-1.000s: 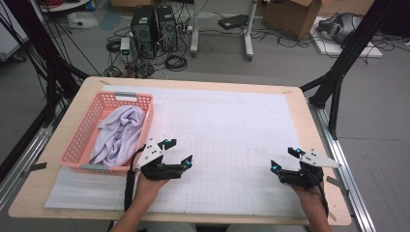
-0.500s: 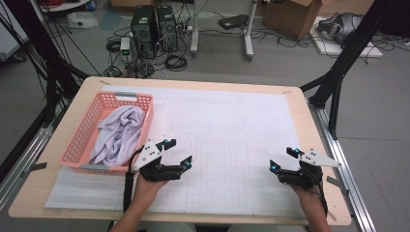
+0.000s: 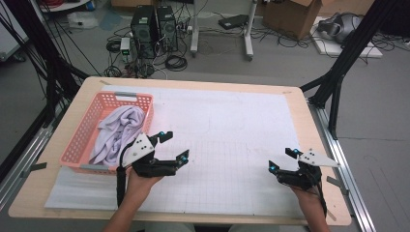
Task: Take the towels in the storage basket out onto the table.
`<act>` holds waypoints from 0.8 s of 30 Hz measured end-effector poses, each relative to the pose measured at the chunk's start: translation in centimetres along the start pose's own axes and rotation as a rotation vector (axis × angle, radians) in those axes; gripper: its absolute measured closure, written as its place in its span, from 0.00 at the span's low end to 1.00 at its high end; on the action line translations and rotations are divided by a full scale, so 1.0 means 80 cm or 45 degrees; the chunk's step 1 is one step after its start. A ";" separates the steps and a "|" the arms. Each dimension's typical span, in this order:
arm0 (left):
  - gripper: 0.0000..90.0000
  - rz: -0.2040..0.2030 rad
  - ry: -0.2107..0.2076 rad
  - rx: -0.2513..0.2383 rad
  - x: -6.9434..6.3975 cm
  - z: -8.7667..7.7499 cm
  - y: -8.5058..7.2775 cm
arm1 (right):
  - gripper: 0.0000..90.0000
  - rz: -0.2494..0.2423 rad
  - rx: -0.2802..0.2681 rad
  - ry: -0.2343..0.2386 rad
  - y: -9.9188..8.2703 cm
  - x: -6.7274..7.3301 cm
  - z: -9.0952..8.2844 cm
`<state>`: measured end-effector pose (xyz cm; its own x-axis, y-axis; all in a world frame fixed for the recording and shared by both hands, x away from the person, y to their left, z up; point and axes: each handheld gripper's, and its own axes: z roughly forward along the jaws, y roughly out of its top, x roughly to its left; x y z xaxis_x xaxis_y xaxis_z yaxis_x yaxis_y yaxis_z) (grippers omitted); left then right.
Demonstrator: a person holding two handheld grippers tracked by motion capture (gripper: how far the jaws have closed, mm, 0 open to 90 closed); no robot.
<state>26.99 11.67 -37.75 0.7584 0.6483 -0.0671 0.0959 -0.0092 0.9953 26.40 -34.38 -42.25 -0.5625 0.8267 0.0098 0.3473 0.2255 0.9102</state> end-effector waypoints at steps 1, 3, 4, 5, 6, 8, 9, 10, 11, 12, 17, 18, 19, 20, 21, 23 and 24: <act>0.20 -0.013 0.005 -0.005 0.002 -0.003 0.004 | 0.18 0.002 -0.001 0.000 0.000 0.000 0.001; 0.20 -0.018 0.023 0.004 0.012 -0.013 0.018 | 0.18 -0.006 -0.003 0.002 0.001 0.001 0.002; 0.20 -0.006 0.033 0.006 0.016 -0.017 0.024 | 0.18 -0.004 -0.003 0.005 0.001 0.001 0.002; 0.20 0.003 0.044 0.005 0.019 -0.021 0.029 | 0.18 -0.006 -0.003 0.006 0.001 0.001 0.003; 0.20 0.010 0.056 -0.001 0.023 -0.025 0.033 | 0.18 -0.009 0.002 0.004 0.001 0.001 0.003; 0.20 0.014 0.061 -0.002 0.027 -0.029 0.038 | 0.18 -0.005 0.008 0.004 0.000 0.001 0.004; 0.20 0.023 0.058 0.005 0.032 -0.033 0.043 | 0.18 -0.001 0.008 0.004 0.000 0.001 0.003; 0.20 0.032 0.066 0.018 0.041 -0.040 0.051 | 0.18 -0.010 0.006 0.000 0.000 0.000 0.003; 0.20 0.032 0.066 0.018 0.041 -0.040 0.051 | 0.18 -0.002 0.009 -0.002 0.000 0.001 0.002; 0.20 0.040 0.080 0.023 0.046 -0.043 0.056 | 0.18 0.003 0.008 -0.003 0.000 0.001 0.002; 0.19 0.055 0.148 0.052 0.079 -0.066 0.077 | 0.18 -0.005 0.006 -0.007 -0.001 0.001 0.000; 0.19 0.056 0.165 0.059 0.085 -0.070 0.079 | 0.18 -0.004 0.009 -0.007 -0.001 0.001 0.000; 0.19 0.056 0.165 0.059 0.085 -0.070 0.079 | 0.18 -0.001 0.009 -0.006 -0.001 0.001 0.000; 0.19 0.058 0.189 0.069 0.091 -0.074 0.081 | 0.18 -0.001 0.013 -0.005 -0.001 0.001 0.000; 0.19 0.051 0.203 0.078 0.098 -0.078 0.082 | 0.18 0.000 0.015 -0.005 -0.001 0.002 0.000; 0.19 0.036 0.240 0.098 0.111 -0.084 0.081 | 0.18 0.000 0.016 -0.006 -0.002 0.002 0.000; 0.19 0.013 0.275 0.137 0.126 -0.088 0.079 | 0.18 -0.003 0.016 -0.007 -0.002 0.001 0.000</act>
<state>30.69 23.52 -31.68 0.6053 0.7955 -0.0292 0.1660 -0.0903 0.9820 26.32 -34.32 -42.39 -0.5589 0.8292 0.0052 0.3555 0.2339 0.9049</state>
